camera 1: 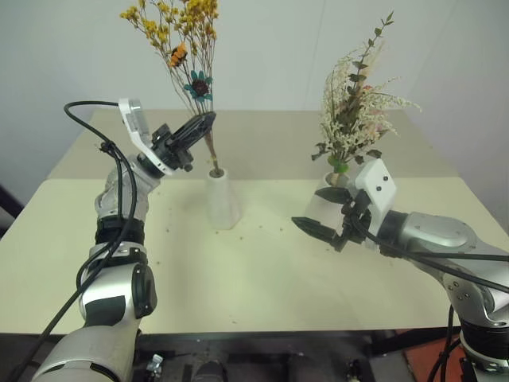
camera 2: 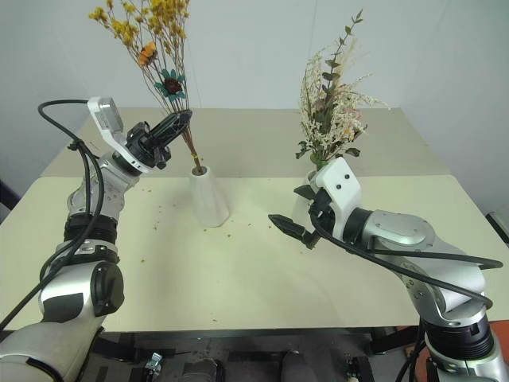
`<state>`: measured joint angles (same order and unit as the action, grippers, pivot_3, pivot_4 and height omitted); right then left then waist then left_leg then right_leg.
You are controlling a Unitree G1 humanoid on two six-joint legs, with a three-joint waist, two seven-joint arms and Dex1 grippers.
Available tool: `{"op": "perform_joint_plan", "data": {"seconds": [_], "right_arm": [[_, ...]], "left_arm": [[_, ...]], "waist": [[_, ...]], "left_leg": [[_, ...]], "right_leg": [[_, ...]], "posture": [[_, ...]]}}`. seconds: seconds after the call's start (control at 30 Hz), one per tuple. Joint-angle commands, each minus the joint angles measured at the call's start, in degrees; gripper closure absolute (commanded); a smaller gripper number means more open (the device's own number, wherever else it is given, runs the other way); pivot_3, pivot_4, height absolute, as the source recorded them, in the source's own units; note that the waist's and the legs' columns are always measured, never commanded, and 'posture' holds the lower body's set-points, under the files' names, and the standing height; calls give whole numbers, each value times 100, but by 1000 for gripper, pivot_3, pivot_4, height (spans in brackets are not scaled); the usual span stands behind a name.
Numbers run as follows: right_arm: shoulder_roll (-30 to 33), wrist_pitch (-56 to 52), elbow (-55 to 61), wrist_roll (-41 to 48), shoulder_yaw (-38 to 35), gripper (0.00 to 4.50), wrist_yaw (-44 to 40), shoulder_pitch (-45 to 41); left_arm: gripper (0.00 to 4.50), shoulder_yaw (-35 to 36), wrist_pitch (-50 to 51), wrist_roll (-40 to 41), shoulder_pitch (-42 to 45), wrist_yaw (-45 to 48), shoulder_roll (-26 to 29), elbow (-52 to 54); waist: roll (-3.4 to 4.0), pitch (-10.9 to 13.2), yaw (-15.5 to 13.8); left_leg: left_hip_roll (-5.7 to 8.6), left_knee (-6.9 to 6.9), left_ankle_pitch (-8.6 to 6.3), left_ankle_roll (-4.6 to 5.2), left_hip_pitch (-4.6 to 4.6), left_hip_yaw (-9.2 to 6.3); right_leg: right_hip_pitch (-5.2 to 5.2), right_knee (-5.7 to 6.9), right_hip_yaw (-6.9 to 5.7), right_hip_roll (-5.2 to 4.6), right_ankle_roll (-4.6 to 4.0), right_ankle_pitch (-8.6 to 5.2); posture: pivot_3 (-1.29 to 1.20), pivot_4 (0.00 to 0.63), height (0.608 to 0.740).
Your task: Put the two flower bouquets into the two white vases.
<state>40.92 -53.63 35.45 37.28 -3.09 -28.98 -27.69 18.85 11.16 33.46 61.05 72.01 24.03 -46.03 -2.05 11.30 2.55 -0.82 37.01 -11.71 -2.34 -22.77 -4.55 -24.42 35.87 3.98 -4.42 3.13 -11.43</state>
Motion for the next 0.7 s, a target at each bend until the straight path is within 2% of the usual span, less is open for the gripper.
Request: {"op": "perform_joint_plan", "data": {"seconds": [0.03, 0.23, 0.37, 0.7], "right_arm": [[42, 40, 195, 20, -218, 0, 41, 27], [31, 82, 191, -17, -177, 0, 61, 92], [10, 135, 182, -11, -206, 0, 45, 137], [24, 89, 221, 113, -355, 0, 35, 120]], "left_arm": [[4463, 4, -256, -81, 72, 22, 3, -52], [4463, -2, -754, -247, -107, 19, -140, -115], [4463, 40, -674, -164, -195, -8, -250, -75], [4463, -259, -951, -494, -411, 198, -174, 28]], "waist": [[0, 0, -3], [0, 0, -5], [0, 0, 2], [0, 0, 0]], "left_leg": [[0, 0, 0, 0, -1, 0], [0, 0, 0, 0, -1, 0], [0, 0, 0, 0, -1, 0], [0, 0, 0, 0, -1, 0]], "right_leg": [[0, -1, 0, 0, 0, 0], [0, -2, 0, 0, 0, 0], [1, -1, 0, 0, 0, 0], [1, -2, 0, 0, 0, 0]], "posture": [[0, 150, 740], [0, 150, 740], [0, 150, 740], [0, 150, 740]]}}
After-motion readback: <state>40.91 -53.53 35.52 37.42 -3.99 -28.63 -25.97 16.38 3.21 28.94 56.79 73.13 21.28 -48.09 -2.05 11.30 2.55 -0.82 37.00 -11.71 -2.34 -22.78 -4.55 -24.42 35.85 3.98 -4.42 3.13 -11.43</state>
